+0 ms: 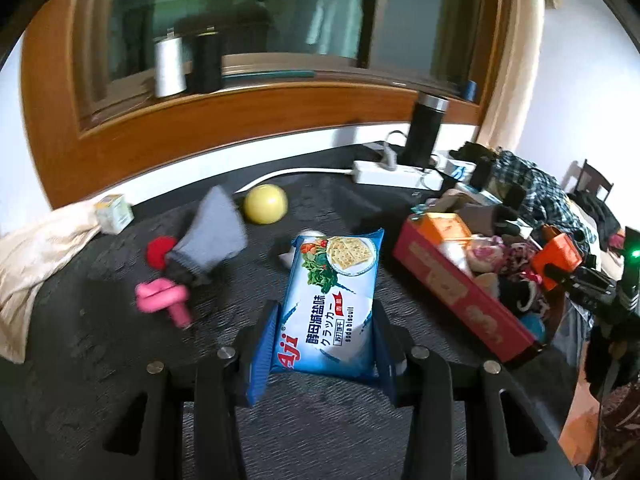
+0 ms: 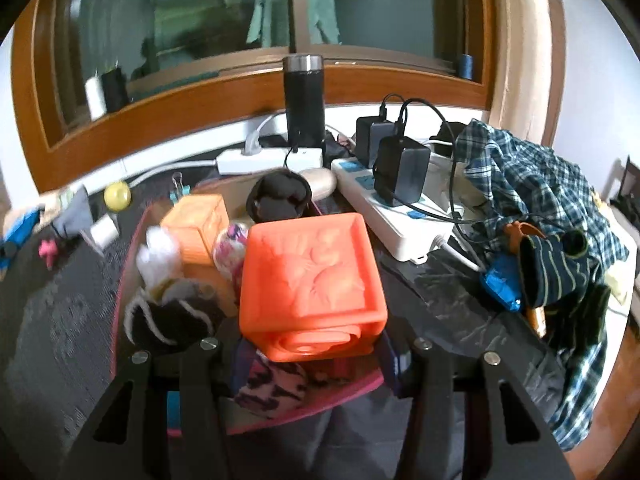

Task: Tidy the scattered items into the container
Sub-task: 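Carry orange cube into red box with right tool while left drops biscuit packet there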

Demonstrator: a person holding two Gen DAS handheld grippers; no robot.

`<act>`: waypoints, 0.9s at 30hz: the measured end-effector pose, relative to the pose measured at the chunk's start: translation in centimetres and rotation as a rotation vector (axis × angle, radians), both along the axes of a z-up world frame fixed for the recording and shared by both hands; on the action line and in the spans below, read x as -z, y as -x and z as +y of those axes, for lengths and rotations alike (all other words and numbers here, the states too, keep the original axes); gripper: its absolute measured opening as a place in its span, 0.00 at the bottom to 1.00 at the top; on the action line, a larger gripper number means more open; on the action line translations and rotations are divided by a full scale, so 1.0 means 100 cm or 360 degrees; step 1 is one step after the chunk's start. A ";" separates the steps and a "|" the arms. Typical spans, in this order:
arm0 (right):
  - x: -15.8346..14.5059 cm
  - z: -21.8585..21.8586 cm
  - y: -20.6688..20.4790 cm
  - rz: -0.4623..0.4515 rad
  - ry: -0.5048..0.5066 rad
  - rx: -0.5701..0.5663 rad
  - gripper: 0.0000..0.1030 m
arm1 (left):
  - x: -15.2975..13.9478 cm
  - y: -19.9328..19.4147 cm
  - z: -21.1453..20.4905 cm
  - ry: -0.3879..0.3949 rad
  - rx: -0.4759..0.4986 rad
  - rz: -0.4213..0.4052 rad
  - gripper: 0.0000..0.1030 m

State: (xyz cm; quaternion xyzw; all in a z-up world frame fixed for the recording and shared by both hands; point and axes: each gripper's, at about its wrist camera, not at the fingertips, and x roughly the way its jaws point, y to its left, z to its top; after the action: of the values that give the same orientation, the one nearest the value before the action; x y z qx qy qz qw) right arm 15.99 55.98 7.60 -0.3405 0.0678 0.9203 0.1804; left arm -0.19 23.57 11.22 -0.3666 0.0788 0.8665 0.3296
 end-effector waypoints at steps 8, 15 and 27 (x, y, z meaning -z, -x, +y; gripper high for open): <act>-0.016 0.013 -0.027 0.0183 0.0085 0.0024 0.72 | -0.008 -0.010 0.068 0.0001 0.0157 0.0008 0.44; -0.025 0.018 -0.047 0.0356 0.0204 0.0062 0.72 | -0.009 -0.004 0.140 -0.0029 0.0298 -0.0040 0.44; -0.011 0.035 -0.051 0.0406 0.0362 0.0136 0.72 | 0.005 0.022 0.238 -0.0168 0.0386 -0.0261 0.64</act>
State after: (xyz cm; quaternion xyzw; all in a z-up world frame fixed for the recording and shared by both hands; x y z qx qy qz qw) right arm 21.10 59.47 8.69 -0.2360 0.2081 0.9339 0.1697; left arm -2.41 47.33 10.73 -0.4061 0.0495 0.7903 0.4561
